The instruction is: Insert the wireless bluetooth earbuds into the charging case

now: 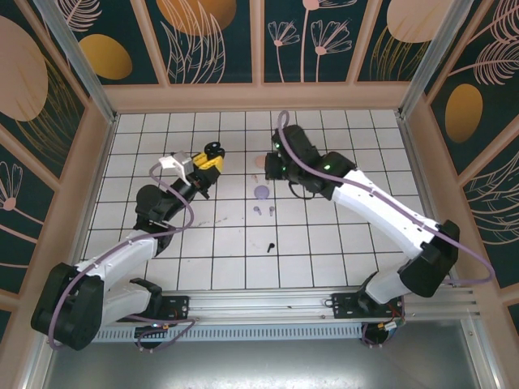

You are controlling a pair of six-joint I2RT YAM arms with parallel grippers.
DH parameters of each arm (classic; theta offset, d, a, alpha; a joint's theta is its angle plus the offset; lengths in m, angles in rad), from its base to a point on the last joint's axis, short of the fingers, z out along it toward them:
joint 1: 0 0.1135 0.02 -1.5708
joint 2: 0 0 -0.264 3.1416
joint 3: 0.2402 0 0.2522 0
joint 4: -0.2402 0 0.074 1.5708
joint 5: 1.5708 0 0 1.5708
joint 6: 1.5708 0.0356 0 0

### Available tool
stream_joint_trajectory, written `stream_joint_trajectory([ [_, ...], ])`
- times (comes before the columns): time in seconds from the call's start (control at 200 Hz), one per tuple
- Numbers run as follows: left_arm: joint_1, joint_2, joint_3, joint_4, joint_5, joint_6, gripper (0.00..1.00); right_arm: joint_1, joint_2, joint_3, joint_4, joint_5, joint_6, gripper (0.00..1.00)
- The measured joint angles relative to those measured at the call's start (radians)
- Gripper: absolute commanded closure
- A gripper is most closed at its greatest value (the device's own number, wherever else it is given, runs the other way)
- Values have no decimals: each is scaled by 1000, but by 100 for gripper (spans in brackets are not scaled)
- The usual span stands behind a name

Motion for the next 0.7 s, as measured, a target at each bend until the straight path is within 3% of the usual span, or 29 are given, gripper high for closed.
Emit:
stream_joint_trajectory([
  [0.255,-105,43,8,1,-46,161,100,-5,-27,87,83,-14,-129,89],
  [0.701,-138,130,54,60,-90,310,100,32,-60,0,267,-104,-227,89],
])
